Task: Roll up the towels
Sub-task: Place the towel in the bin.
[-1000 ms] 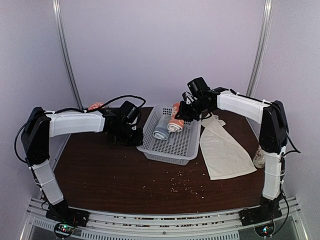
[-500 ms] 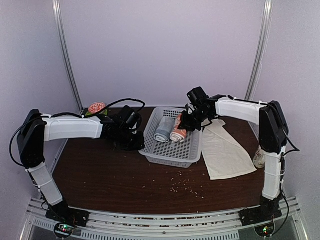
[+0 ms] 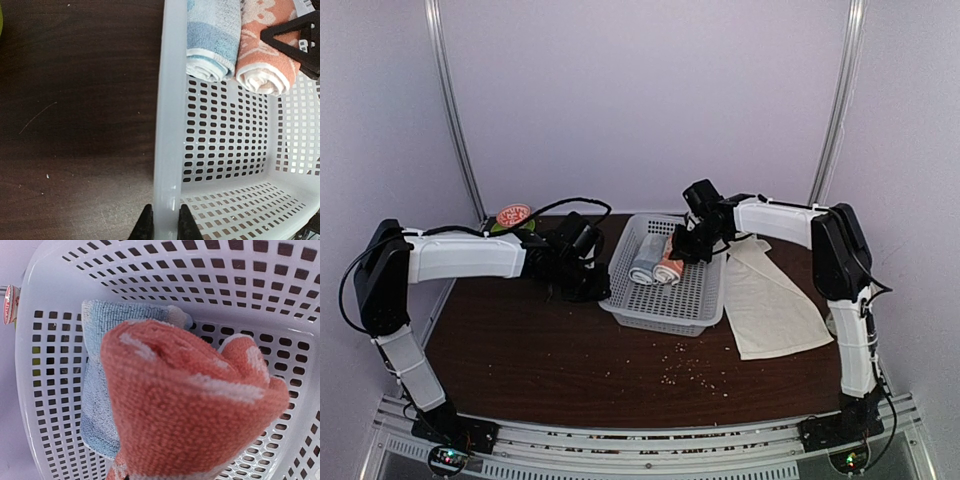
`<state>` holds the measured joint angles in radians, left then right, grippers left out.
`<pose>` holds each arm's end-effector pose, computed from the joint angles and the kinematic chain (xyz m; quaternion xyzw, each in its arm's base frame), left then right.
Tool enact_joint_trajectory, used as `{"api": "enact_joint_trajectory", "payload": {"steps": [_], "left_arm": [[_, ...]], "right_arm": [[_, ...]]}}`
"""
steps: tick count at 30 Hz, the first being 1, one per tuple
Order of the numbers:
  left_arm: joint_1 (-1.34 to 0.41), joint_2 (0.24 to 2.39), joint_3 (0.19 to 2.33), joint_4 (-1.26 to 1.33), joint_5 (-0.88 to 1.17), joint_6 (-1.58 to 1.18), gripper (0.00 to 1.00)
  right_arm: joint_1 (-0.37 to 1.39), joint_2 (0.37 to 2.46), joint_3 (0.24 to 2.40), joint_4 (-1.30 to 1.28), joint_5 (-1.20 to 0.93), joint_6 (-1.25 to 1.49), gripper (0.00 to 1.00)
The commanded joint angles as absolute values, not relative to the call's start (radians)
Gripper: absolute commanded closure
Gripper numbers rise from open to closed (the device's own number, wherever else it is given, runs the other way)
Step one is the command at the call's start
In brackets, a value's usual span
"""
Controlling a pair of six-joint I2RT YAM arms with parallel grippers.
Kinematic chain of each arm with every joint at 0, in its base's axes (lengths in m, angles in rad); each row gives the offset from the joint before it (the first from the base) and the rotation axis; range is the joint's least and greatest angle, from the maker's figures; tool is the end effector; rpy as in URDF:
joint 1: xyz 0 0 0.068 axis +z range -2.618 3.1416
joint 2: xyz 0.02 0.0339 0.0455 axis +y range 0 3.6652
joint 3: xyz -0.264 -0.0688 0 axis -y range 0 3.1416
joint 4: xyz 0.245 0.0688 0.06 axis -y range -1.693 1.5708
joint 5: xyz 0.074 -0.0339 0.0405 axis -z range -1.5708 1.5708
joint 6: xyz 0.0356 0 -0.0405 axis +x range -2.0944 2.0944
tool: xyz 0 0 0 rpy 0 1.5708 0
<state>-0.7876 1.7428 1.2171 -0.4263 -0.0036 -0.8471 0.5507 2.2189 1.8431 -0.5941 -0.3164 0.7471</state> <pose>0.2617 -0.2627 0.2133 -0.0289 0.9521 -0.2209 0.2096 0.4120 0.2660 0.2009 0.0461 0.9433 0.2965 0.1419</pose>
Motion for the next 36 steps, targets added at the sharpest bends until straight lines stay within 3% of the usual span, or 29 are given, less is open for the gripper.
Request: {"api": "enact_joint_trajectory", "payload": {"steps": [1,18,25,36], "left_arm": [[-0.804,1.748,1.211,-0.464,0.034,-0.820,1.00],[-0.804,1.763,1.225,-0.471,0.038,-0.817,1.00],[-0.803,1.771,1.227,-0.472,0.036,-0.815,1.00],[-0.803,1.779,1.233,-0.474,0.034,-0.812,1.00]], "right_arm": [[0.535,2.245,1.890,-0.598,-0.321,0.736,1.00],[0.522,2.386,2.059,-0.733,-0.324,0.692,1.00],[0.520,2.352,2.060,-0.781,-0.269,0.656,0.59],[0.515,2.294,2.059,-0.847,-0.188,0.621,0.32]]}}
